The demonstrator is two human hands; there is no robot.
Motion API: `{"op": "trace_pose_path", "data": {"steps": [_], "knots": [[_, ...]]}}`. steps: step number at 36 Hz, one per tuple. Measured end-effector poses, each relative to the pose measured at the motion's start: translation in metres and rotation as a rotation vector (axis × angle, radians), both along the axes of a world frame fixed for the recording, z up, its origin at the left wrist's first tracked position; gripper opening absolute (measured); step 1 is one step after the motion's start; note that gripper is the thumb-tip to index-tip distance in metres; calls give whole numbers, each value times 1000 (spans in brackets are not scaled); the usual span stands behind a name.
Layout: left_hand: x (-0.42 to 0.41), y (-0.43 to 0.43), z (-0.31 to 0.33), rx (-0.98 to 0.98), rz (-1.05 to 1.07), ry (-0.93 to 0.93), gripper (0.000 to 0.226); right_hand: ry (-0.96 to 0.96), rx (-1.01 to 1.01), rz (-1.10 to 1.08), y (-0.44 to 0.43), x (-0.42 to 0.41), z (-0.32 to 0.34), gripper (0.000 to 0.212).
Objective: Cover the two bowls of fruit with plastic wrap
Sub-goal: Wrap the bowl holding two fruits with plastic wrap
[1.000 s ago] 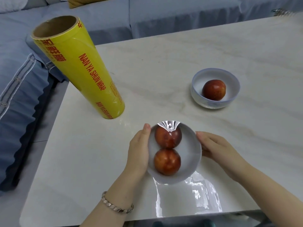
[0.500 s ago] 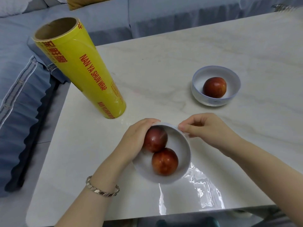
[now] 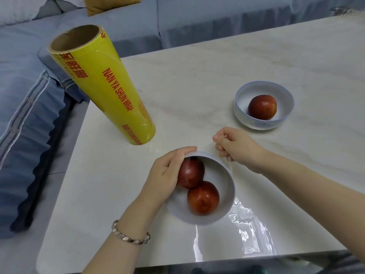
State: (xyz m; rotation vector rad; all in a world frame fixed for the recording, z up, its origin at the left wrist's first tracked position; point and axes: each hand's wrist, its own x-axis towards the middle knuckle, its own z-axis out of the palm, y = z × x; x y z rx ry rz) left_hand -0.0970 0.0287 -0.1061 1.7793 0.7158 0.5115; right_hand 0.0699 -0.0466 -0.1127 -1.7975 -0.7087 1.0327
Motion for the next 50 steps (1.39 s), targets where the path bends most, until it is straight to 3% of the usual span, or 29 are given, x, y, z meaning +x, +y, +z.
{"op": "trace_pose_path", "data": {"steps": [6, 8, 12, 22, 28, 31, 35, 41, 50], "knots": [[4, 4, -4, 18, -4, 27, 26, 210, -133, 256, -11, 31, 15, 25], [6, 3, -4, 12, -15, 23, 27, 184, -235, 381, -16, 40, 21, 33], [9, 4, -4, -5, -37, 17, 26, 198, -312, 531, -25, 47, 28, 27], [14, 10, -10, -6, -49, 18, 30, 608, 306, 258, -37, 20, 3, 36], [13, 11, -12, -11, -26, -2, 25, 648, 442, 95, -37, 6, -5, 39], [13, 12, -12, -18, -29, 8, 22, 614, 425, -34, -33, 1, -3, 34], [10, 11, -14, -5, 2, -9, 23, 631, 317, -225, -24, -11, 1, 3], [6, 10, -15, 27, 32, -16, 23, 528, 133, -335, -12, -23, 4, 9], [5, 5, -15, 23, 40, -30, 20, 485, -9, -269, -13, -18, 9, 10]]}}
